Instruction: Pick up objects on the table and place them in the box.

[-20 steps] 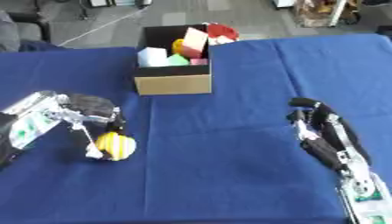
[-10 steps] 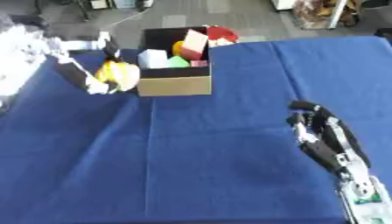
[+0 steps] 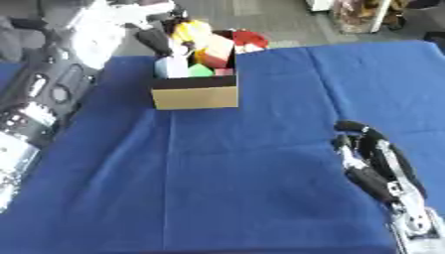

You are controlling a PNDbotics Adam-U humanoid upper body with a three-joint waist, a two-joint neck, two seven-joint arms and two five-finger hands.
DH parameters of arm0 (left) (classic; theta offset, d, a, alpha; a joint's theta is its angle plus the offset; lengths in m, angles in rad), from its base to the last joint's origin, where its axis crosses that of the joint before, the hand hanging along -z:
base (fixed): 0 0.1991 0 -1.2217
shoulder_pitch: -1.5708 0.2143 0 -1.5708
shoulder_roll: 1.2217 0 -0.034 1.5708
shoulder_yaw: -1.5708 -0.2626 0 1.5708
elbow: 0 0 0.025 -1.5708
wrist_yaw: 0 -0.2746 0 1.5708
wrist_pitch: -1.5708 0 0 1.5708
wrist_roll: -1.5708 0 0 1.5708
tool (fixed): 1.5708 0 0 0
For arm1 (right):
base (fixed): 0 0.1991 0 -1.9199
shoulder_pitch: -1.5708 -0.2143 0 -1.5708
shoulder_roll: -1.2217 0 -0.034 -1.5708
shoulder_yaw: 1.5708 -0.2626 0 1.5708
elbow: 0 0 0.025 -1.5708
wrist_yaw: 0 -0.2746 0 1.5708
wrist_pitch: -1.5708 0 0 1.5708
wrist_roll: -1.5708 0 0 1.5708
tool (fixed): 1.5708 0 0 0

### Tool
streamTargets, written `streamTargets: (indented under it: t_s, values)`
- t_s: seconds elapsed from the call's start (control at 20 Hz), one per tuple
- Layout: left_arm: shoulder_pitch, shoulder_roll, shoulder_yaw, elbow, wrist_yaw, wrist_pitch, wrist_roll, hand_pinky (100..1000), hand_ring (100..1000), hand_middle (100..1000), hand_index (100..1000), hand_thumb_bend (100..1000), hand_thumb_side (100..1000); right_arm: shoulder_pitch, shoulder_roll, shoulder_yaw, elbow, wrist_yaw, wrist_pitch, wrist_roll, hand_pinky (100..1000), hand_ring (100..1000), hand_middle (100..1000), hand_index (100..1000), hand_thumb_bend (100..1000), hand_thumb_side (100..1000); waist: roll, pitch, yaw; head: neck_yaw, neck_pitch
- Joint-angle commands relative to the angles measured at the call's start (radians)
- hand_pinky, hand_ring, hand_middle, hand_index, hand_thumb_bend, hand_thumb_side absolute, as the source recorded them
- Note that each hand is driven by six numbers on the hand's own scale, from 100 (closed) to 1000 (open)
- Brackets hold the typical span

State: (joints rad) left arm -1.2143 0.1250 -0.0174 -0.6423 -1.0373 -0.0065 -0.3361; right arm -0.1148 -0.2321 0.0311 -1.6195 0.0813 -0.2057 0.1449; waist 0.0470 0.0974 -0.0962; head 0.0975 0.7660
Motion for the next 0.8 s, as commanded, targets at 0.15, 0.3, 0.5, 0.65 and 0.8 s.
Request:
streamTargets:
  t_s: [0.15,0.3,0.5,0.65,0.8]
  values:
    - [-0.023,-0.042,0.124,0.044,-0.153,0.207,0.210,688,554,490,704,100,246,-0.015,-0.002,0.002,-0.007,-0.007,0.004,0.000,758,670,745,806,100,370,-0.024,-0.014,-0.008,0.011,0.004]
    - [-0.015,-0.047,0.147,0.054,-0.175,0.268,0.261,710,602,563,774,100,246,-0.016,-0.002,0.003,-0.005,-0.008,0.005,0.001,758,671,745,806,100,368,-0.025,-0.013,-0.011,0.013,0.004]
    - [-0.006,-0.048,0.151,0.063,-0.179,0.285,0.291,754,706,754,918,100,222,-0.017,-0.001,0.003,-0.004,-0.010,0.005,0.003,759,671,745,806,100,368,-0.027,-0.012,-0.011,0.013,0.002]
    - [-0.004,-0.049,0.138,0.066,-0.190,0.262,0.292,776,750,800,957,112,311,-0.018,0.000,0.004,-0.003,-0.010,0.004,0.005,760,672,745,807,100,369,-0.029,-0.011,-0.010,0.013,0.002]
    - [-0.004,-0.048,0.130,0.062,-0.215,0.236,0.293,800,789,847,983,166,440,-0.019,0.000,0.004,-0.001,-0.010,0.003,0.006,760,672,745,807,100,368,-0.031,-0.010,-0.009,0.013,0.001]
